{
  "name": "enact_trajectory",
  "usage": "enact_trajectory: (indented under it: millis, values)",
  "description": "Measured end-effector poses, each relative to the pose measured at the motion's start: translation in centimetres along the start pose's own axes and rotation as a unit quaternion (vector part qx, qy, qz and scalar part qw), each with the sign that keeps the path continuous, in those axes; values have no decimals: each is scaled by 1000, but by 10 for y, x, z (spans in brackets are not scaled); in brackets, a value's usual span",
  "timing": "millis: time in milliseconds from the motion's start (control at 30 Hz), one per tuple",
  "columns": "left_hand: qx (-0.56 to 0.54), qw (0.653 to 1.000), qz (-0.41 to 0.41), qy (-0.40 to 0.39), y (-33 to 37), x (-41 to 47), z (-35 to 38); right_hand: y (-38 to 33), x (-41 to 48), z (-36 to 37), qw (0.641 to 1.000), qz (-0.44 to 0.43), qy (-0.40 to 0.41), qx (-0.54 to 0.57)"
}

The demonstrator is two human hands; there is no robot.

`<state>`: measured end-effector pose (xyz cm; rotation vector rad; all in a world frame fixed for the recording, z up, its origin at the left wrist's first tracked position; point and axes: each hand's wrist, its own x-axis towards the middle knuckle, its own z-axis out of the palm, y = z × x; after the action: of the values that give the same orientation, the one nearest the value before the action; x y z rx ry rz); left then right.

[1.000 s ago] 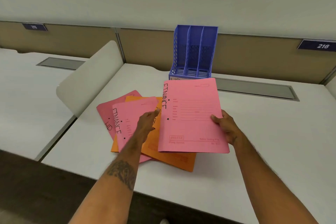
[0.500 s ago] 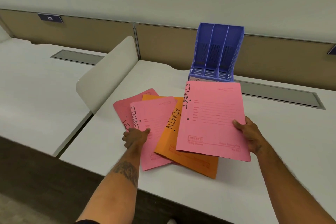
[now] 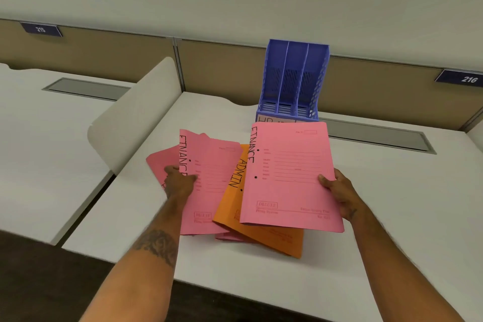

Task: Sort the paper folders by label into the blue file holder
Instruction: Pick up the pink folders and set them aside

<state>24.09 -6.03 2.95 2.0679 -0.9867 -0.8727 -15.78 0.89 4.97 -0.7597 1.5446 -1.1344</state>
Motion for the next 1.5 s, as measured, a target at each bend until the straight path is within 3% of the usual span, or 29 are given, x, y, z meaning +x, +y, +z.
enact_trajectory:
  millis: [200, 500, 800, 1067, 1267, 1367, 1500]
  values:
    - [10, 994, 102, 24, 48, 16, -44, -7, -2, -4, 1000, -12, 13, 15]
    - [-12, 981, 187, 48, 110, 34, -102, -24, -4, -8, 999, -42, 31, 10]
    - [-174, 967, 129, -137, 121, 11, -62, -33, -8, -3, 998, -59, 33, 12]
    - [-190, 944, 90, -253, 94, -35, 14, -38, -20, 17, 997, -71, -6, 31]
    - [-291, 884, 59, -361, 91, -49, 34, -38, -28, 20, 997, -77, -26, 19]
    - [-289, 878, 44, -379, 95, -57, 41, -36, -33, 21, 997, -65, -35, 30]
    - [-247, 897, 78, -357, 101, -66, 56, -32, -35, 15, 998, -32, -53, 18]
